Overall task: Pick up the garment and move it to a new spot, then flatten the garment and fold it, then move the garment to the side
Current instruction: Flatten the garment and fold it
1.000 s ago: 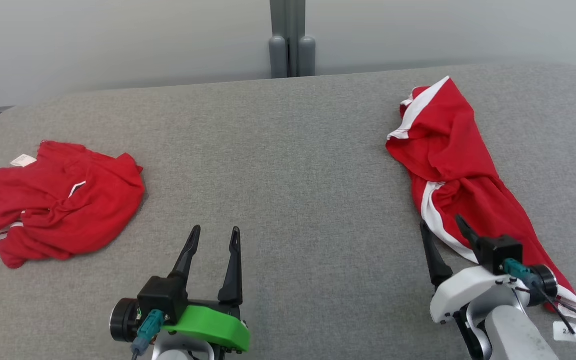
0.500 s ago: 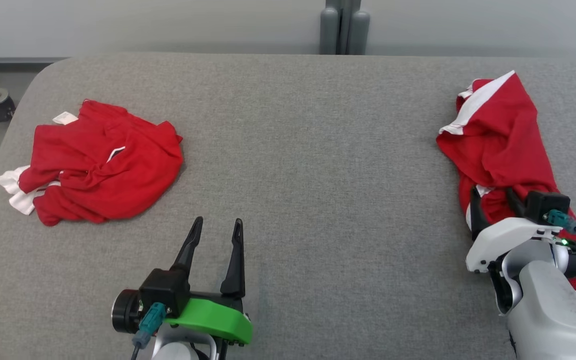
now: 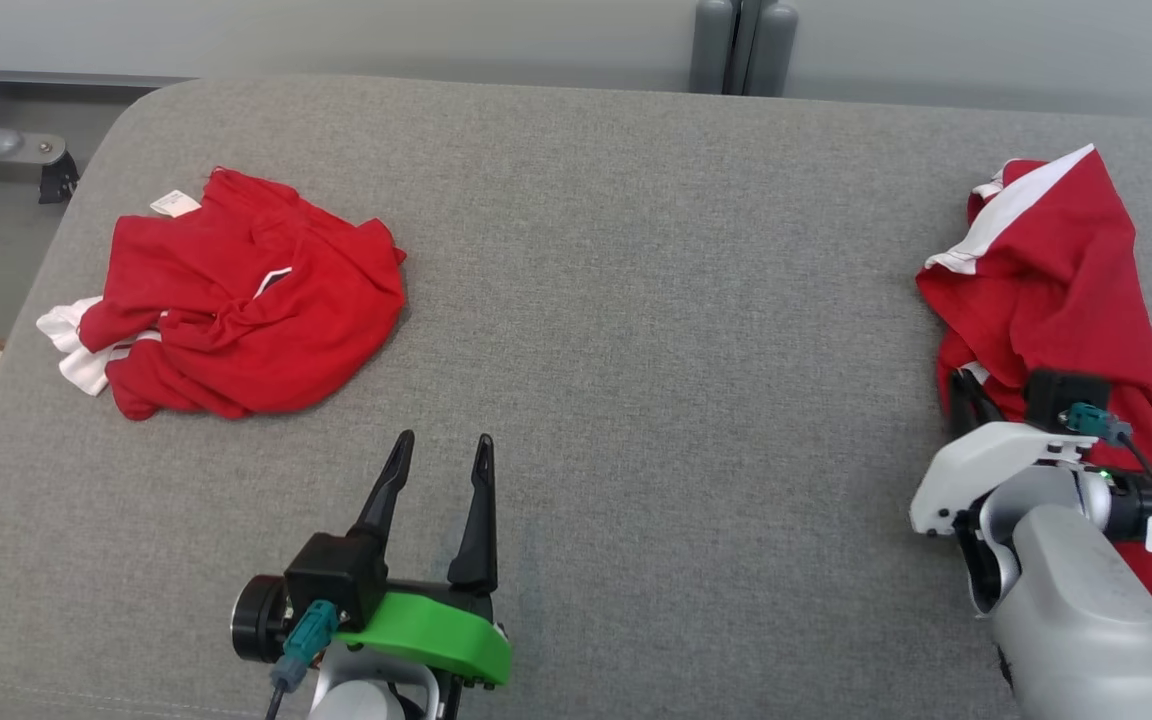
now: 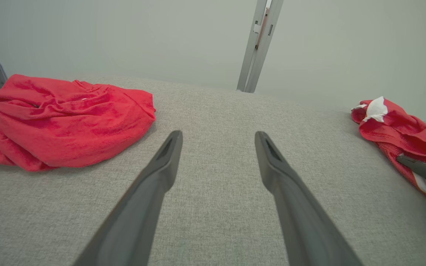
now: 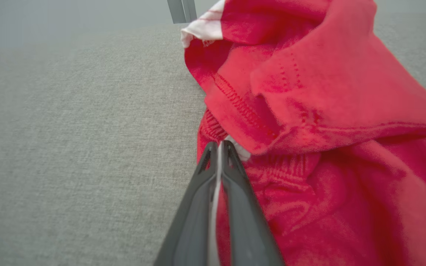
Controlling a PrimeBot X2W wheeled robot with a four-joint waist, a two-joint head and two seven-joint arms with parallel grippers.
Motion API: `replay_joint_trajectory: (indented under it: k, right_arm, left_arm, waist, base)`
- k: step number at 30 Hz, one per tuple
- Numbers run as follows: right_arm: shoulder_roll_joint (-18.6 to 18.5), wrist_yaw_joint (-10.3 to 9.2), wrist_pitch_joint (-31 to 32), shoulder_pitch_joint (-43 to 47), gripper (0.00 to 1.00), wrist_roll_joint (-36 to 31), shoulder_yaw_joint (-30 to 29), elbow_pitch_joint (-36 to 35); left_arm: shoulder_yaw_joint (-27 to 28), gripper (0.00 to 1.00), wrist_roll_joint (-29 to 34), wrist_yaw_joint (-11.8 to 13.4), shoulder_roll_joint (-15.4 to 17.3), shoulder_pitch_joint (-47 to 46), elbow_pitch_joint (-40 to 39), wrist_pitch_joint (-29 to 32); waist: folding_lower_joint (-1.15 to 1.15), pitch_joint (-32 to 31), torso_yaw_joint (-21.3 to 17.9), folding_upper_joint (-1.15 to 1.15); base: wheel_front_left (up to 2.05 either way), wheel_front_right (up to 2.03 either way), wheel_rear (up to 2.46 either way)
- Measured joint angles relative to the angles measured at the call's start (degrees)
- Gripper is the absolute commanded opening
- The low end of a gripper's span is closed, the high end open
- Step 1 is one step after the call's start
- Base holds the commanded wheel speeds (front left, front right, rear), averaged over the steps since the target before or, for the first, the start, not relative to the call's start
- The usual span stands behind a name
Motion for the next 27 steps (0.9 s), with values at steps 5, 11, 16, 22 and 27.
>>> replay_joint_trajectory:
  k: [5,11,16,22,27]
  right_arm:
    - [2.0,0.00,-1.1,0.3,0.00,5.6,10.9,-4.8]
    - [1.6,0.00,-1.3,2.9,0.00,13.2,28.4,-13.8]
    - [-1.1,0.00,-1.4,3.0,0.00,16.4,42.5,-16.7]
    - [-1.8,0.01,-1.4,0.2,1.00,18.4,54.4,-15.7]
    - [-2.2,0.01,-1.4,-0.4,1.00,21.5,55.6,-14.6]
  left_arm:
    - [0.2,1.00,-0.1,0.0,0.0,0.2,0.2,0.0]
    - [0.0,1.00,-0.5,0.0,0.0,0.5,0.3,0.0]
    - [-0.1,1.00,-0.6,-0.3,0.0,0.7,0.3,0.0]
    - [-0.3,1.00,-0.5,-0.4,0.0,1.1,0.4,0.0]
    - [0.5,1.00,-0.2,-0.5,0.0,1.5,0.7,0.0]
  waist:
    - [0.00,-1.5,-0.3,0.00]
    - [0.00,-3.1,-0.6,0.00]
    - [0.00,-3.4,0.2,0.00]
    - [0.00,-3.3,1.1,0.00]
    - [0.00,-3.5,0.4,0.00]
  base:
    - [0.00,0.00,0.00]
    - [0.00,0.00,0.00]
    - [0.00,0.00,0.00]
    - [0.00,0.00,0.00]
    - [0.00,0.00,0.00]
